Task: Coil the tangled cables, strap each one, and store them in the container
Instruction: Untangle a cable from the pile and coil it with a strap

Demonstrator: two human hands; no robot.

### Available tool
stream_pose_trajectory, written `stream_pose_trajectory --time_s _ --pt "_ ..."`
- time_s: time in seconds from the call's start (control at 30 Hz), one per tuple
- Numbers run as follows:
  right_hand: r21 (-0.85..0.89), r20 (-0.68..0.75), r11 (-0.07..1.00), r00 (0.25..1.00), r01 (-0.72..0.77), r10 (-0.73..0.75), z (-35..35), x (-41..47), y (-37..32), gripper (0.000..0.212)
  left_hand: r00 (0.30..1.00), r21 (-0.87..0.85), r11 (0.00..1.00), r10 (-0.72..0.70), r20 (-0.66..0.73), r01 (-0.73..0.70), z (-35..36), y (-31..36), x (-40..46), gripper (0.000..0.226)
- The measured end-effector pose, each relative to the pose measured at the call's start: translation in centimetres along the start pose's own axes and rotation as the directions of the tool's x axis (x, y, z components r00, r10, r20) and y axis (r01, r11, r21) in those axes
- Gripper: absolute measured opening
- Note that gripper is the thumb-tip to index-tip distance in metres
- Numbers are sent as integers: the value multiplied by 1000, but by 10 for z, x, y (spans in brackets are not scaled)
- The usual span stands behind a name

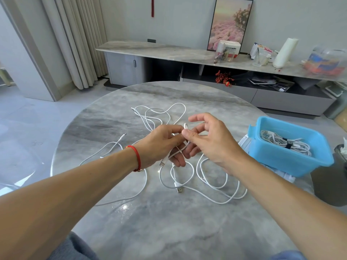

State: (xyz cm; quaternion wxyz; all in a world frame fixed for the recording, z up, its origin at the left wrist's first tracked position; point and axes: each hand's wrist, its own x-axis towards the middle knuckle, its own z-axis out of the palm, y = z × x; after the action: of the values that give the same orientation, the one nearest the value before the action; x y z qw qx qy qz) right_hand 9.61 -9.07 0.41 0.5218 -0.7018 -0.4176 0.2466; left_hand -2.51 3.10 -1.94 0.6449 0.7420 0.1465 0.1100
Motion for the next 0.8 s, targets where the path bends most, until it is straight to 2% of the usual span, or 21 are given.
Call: stream_pose_trajectory --time_s 0.1,0.17,0.3,0.37,0.5,0.57,0.63,0.7,0.8 --pt "20 31 1000 1000 3 -3 -5 2 2 17 998 47 997 66 21 -67 0 -1 1 34" --pt "90 -25 996 1000 -7 9 -7 3 3 9 997 4 998 70 37 -70 -1 -1 3 34" --pt "163 -121 987 992 -14 34 -7 4 5 10 992 -60 996 68 104 -62 -4 1 6 34" --pt "148 -188 989 981 -24 52 -8 6 6 15 988 -72 997 26 154 -15 -4 0 4 32" --pt "126 -287 991 955 -44 79 -12 9 6 21 979 74 996 -71 189 58 4 2 3 34" --pt "157 -298 987 951 -42 87 -10 9 3 23 978 0 996 -92 188 94 11 4 3 32" --pt "211 -236 976 966 -60 111 -8 9 1 27 980 -200 968 -124 154 154 14 7 5 32" --pt "211 -60 966 984 -151 167 -5 7 2 33 986 -388 906 -153 72 169 12 8 9 33" --pt "-45 280 973 932 -227 231 -4 -3 14 41 981 -548 828 -183 -66 117 1 10 13 33"
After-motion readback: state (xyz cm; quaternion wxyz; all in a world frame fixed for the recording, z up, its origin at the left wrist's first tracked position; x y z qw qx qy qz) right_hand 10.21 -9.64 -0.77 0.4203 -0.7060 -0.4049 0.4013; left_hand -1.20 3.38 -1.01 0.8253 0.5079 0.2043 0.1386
